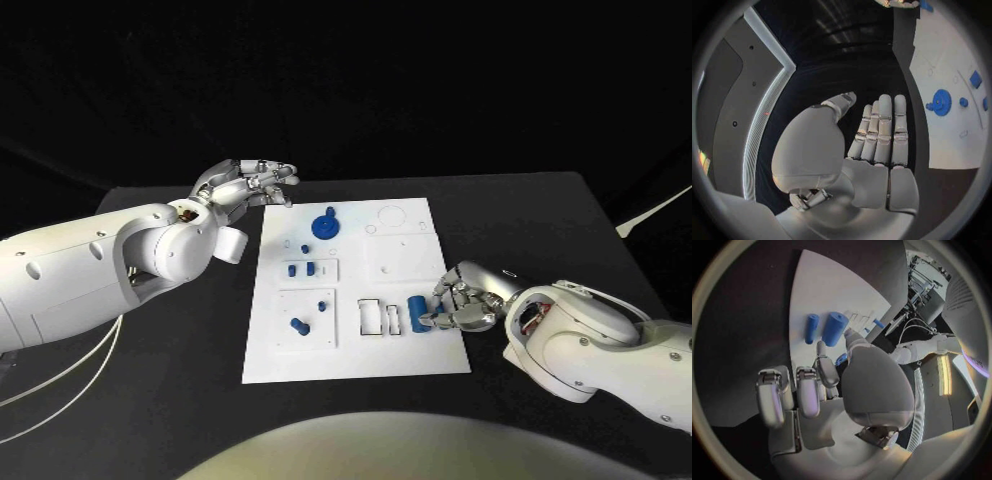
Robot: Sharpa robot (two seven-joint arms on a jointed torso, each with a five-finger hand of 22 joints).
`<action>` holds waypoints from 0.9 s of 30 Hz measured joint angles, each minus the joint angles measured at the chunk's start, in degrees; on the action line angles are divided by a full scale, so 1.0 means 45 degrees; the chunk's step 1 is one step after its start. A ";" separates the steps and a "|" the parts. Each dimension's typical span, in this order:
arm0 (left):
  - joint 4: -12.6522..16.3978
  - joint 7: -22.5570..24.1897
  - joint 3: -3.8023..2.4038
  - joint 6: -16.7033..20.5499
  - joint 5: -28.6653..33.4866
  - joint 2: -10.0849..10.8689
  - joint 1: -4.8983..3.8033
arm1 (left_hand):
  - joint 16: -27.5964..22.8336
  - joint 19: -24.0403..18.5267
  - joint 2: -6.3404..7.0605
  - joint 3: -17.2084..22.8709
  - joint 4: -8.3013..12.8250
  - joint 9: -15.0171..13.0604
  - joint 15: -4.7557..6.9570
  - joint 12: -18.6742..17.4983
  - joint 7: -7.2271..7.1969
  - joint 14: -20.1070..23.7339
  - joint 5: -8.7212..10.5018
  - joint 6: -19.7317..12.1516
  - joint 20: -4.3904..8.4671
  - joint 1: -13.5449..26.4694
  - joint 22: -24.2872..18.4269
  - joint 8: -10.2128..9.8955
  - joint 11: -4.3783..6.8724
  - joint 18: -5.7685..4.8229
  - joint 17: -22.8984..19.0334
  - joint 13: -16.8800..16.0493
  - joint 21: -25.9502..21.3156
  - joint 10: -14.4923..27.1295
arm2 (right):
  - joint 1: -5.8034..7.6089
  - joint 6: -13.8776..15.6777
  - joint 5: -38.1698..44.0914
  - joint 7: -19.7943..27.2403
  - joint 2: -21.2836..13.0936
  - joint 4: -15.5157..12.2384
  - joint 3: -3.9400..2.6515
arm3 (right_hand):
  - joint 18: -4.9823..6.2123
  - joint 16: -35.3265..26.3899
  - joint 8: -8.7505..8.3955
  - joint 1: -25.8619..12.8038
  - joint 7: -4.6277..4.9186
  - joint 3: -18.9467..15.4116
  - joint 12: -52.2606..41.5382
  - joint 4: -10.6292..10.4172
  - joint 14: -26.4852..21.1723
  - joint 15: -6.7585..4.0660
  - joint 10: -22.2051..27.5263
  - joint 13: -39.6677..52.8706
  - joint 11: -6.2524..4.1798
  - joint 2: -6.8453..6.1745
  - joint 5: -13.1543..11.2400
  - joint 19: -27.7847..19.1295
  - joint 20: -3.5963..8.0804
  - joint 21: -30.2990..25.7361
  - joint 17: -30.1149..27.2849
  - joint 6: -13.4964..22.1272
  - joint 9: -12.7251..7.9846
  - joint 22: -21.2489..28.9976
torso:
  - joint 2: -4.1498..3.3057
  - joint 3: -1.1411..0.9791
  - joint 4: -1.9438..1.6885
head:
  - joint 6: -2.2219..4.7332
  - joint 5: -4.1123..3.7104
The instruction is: Assemble the parts on the task board
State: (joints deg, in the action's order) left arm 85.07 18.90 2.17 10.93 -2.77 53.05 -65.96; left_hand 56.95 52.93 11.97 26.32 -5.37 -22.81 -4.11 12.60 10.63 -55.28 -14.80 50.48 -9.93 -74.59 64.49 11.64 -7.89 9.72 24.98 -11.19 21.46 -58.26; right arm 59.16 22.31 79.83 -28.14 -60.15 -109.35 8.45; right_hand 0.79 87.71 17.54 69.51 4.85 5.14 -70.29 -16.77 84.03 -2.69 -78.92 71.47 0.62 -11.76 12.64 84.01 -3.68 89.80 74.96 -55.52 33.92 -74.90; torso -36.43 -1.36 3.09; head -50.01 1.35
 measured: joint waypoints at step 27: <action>0.0072 -0.0008 0.0000 -0.0024 -0.0003 0.0115 0.0003 | 0.0000 0.0000 0.0000 0.0000 0.0000 -0.0001 0.0000 0.0047 0.0000 0.0000 -0.0004 0.0000 0.0000 0.0000 -0.0016 0.0000 0.0047 -0.0001 0.0002 -0.0002 0.0000 0.0046 | -0.0317 -0.0082 0.0821 -0.0829 0.1141 0.0736 -0.0037 | 0.0004 0.0219 0.0052 -0.0279 -0.0109 0.0003 -0.0885 0.0047 0.0002 -0.0090 -0.0366 0.0775 -0.0141 0.0456 0.0324 -0.0001 0.0091 -0.0009 -0.0004 -0.0346 0.0150 -0.0008 | -0.0024 0.0000 -0.0007 | 0.0000 0.0198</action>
State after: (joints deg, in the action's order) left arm 85.40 18.86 2.17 10.82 -2.78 53.57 -65.95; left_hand 56.95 52.93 11.97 26.33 -5.37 -22.82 -4.11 12.81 10.63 -55.28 -14.82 50.48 -9.93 -74.59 64.42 11.64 -7.68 9.72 24.99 -11.20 21.46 -58.05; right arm 57.73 21.94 83.52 -31.87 -55.02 -106.03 8.28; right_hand 0.80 88.70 17.77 68.26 4.36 5.16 -74.28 -16.56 84.04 -3.10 -80.57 74.96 -0.02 -9.71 14.10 84.01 -3.27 89.76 74.94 -57.07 34.59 -74.94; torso -36.54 -1.36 3.05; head -50.01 2.24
